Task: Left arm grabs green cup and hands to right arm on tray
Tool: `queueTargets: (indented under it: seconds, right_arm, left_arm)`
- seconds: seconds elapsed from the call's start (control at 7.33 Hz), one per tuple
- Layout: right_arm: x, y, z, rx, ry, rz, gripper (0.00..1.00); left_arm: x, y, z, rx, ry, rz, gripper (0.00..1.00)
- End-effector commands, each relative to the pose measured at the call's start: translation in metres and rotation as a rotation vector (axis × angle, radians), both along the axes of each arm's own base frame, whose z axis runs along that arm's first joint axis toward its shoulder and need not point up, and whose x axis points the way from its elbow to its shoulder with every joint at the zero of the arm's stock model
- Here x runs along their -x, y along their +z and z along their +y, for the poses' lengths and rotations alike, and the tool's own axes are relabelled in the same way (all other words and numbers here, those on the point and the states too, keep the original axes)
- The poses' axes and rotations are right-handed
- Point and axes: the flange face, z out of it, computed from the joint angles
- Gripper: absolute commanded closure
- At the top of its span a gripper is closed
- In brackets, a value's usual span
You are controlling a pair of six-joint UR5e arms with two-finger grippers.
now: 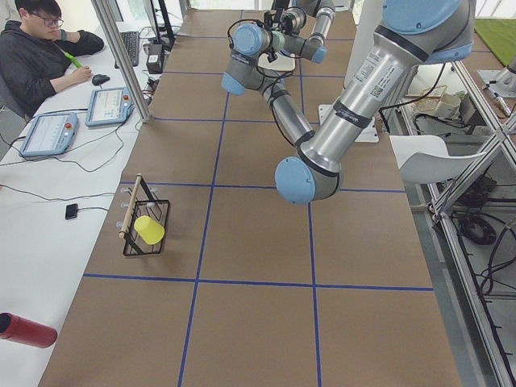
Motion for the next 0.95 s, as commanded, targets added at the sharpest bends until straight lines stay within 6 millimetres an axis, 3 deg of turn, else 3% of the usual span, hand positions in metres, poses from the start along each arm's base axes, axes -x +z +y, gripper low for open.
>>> queueTargets:
  seconds: [0.0, 0.55, 0.82]
  right_arm:
    - [0.0, 0.0, 0.001, 0.014, -0.027, -0.012, 1.0]
    - [-0.002, 0.008, -0.001, 0.023, -0.026, 0.0, 1.0]
    - [-0.015, 0.035, -0.024, 0.052, 0.026, 0.07, 1.0]
  left_arm:
    - [0.0, 0.0, 0.0, -0.001, -0.001, 0.0, 0.0]
    - [0.0, 0.002, -0.001, 0.001, -0.003, 0.0, 0.0]
    - [0.0, 0.003, -0.001, 0.003, -0.003, -0.002, 0.0]
